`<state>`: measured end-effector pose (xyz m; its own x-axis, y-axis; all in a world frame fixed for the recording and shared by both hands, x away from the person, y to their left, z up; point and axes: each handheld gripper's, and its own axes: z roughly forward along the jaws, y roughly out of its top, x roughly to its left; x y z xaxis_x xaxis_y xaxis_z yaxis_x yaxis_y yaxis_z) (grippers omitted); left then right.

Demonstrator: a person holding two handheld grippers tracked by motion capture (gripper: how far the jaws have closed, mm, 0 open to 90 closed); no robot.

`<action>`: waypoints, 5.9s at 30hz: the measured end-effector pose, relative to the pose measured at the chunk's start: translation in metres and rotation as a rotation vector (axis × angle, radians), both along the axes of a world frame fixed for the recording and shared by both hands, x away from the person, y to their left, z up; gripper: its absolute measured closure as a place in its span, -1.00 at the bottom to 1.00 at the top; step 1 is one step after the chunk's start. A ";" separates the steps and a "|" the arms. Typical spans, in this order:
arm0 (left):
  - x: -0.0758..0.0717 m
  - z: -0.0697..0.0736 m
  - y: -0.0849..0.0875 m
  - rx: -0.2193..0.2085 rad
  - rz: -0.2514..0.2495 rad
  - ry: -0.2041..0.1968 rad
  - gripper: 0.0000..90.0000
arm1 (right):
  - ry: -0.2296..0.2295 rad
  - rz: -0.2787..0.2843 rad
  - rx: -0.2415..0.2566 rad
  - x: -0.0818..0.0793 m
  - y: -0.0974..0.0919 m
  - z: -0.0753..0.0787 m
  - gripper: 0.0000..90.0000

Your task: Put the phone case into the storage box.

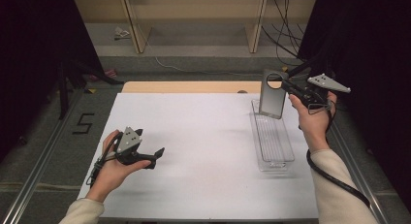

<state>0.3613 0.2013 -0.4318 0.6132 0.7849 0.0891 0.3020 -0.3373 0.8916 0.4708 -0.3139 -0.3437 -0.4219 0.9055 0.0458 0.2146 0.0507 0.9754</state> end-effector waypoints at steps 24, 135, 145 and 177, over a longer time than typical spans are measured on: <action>-0.001 0.000 0.001 0.003 0.003 0.000 -0.96 | 0.004 -0.010 -0.013 0.006 0.000 -0.002 0.83; -0.001 0.000 0.003 0.007 0.010 0.000 -0.95 | 0.062 -0.019 -0.057 0.035 0.009 -0.025 0.83; -0.001 0.000 0.002 0.007 0.009 -0.001 -0.95 | 0.068 -0.021 -0.061 0.036 0.009 -0.027 0.83; -0.001 0.000 0.002 0.007 0.010 0.000 -0.95 | 0.087 -0.017 -0.072 0.041 0.011 -0.034 0.83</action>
